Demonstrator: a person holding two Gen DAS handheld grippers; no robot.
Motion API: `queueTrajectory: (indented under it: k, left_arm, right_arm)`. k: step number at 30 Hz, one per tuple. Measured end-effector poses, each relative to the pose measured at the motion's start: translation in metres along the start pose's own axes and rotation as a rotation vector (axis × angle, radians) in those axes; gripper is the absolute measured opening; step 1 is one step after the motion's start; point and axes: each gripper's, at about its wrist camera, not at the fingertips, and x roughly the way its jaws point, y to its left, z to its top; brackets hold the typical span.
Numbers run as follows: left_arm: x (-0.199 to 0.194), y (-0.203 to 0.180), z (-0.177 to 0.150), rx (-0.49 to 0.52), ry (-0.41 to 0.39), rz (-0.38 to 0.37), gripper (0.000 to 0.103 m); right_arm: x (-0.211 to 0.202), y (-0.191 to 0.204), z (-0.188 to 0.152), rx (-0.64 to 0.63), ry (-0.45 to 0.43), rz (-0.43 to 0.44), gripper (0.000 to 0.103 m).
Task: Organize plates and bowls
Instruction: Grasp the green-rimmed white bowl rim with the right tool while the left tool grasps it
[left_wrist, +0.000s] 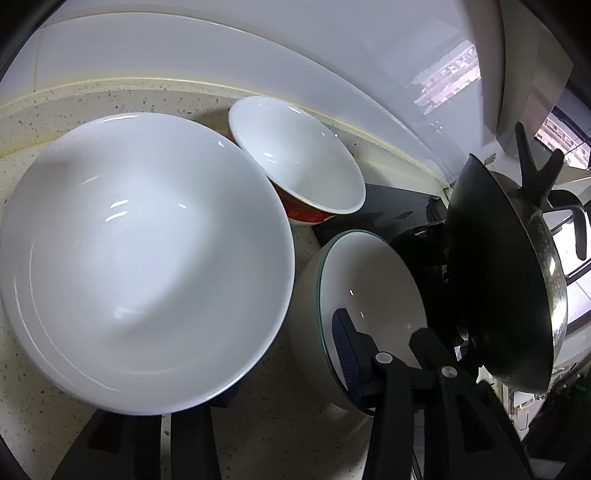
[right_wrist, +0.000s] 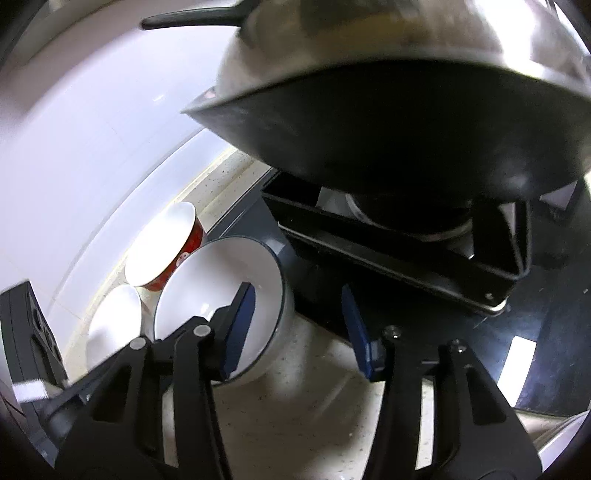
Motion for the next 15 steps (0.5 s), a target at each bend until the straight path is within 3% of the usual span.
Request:
queueTrajectory:
  k: [3, 8, 13, 15]
  left_arm:
    - [0.001, -0.001, 0.001, -0.005, -0.008, 0.007, 0.046]
    - [0.001, 0.001, 0.001, 0.012, -0.017, 0.012, 0.046]
    - [0.000, 0.004, 0.004, 0.038, -0.009, -0.008, 0.046]
    - [0.000, 0.003, 0.006, 0.054, 0.001, -0.011, 0.043]
  right_arm:
    - [-0.008, 0.005, -0.003, -0.035, -0.029, 0.005, 0.052]
    - [-0.007, 0.012, -0.003, -0.109, -0.006, 0.002, 0.048]
    - [-0.001, 0.013, -0.010, -0.094, 0.079, 0.042, 0.046]
    - [0.004, 0.009, -0.011, -0.053, 0.115, 0.104, 0.034]
